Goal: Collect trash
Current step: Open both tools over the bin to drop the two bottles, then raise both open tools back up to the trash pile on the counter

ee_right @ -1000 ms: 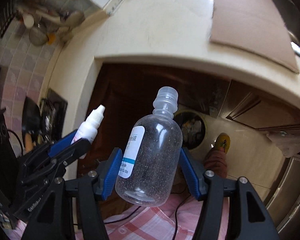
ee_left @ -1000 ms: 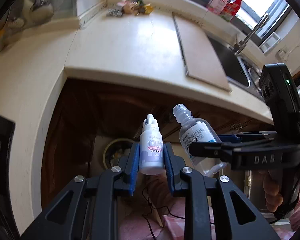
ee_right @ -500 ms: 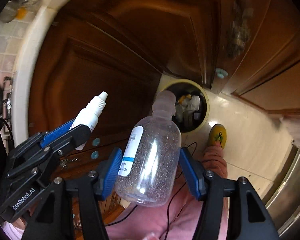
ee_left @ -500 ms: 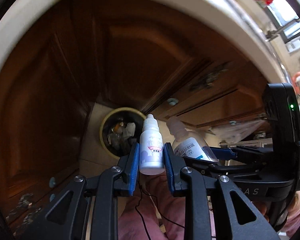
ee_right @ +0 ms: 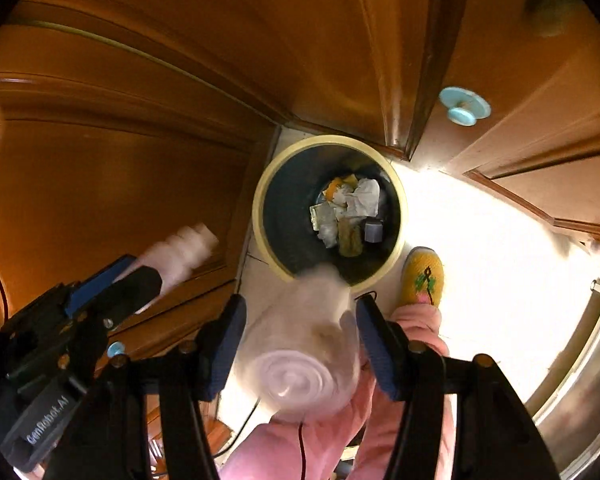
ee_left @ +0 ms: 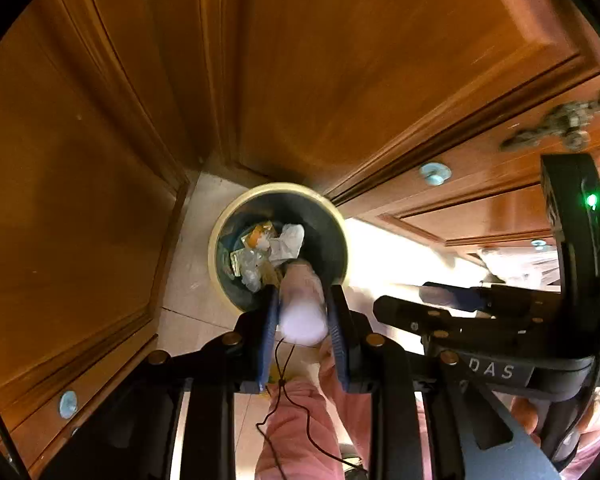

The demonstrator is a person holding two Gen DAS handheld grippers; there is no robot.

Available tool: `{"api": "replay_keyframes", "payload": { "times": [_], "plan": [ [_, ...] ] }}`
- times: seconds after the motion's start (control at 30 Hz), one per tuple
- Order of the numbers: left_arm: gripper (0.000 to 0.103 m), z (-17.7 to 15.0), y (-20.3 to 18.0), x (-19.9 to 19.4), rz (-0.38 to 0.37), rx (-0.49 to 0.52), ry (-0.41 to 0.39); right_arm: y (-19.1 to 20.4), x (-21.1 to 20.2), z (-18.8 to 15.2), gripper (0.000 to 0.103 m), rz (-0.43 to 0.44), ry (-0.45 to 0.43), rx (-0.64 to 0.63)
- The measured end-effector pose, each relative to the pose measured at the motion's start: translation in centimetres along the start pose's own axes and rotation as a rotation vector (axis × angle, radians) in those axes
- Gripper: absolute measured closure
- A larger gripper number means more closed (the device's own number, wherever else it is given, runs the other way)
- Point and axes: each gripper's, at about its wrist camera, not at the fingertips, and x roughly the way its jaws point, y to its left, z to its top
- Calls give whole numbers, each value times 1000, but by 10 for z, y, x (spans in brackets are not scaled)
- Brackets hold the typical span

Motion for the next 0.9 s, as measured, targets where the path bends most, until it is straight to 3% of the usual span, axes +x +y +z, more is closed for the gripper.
{"api": "replay_keyframes", "payload": {
  "times": [0.03, 0.13, 0.17, 0.2, 0.23, 0.27, 0.67, 0.9],
  "plan": [
    [76, 0, 3, 9, -3, -3, 12, -1, 7, 4, 45, 4, 6, -3],
    [46, 0, 11, 30, 38, -20, 42, -6, 22, 12, 45, -12, 10, -2],
    [31, 0, 15, 34, 55, -33, 46, -9, 25, 14, 44, -25, 2, 5],
    [22, 1, 18, 36, 68, -46, 45, -14, 28, 15, 39, -34, -10, 14],
    [21, 1, 20, 38, 75, -61, 43, -17, 29, 17, 31, -38, -21, 22],
    [21, 3, 21, 40, 78, -68, 43, -19, 29, 18, 30, -40, -26, 28],
    [20, 7, 7, 14, 106, -60, -13, -9, -14, 13, 29, -51, -82, -27],
    [9, 2, -4, -10, 124, -66, -30, -4, -40, 6, 29, -45, -108, -24]
  ]
}}
